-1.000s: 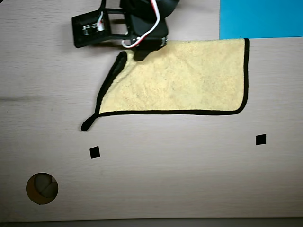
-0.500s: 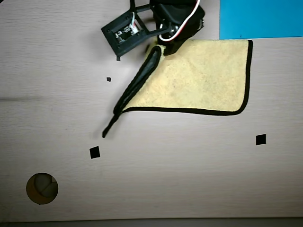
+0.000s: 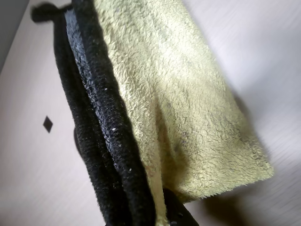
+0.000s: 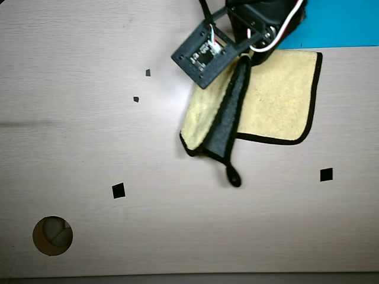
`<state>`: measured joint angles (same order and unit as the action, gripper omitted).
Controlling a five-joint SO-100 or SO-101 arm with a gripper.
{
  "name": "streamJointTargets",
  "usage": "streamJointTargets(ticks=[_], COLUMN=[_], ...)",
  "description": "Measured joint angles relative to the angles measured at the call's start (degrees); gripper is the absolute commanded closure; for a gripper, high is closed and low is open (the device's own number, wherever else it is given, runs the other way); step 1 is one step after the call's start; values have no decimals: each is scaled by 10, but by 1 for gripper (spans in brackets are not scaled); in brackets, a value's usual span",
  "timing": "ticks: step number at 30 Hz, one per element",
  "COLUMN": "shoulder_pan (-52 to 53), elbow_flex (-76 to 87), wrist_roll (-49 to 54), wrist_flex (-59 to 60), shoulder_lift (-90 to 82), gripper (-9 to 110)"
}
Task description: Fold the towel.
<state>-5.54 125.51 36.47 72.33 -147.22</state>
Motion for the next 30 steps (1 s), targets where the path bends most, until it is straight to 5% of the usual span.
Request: streamJointTargets(ticks=[21,30], shoulder_pan=[-236,-237], elbow_flex=[-90,-74], wrist_roll=[-145,-155], wrist_flex=[65,19], shoulder_lift=[110,157], gripper=[101,101])
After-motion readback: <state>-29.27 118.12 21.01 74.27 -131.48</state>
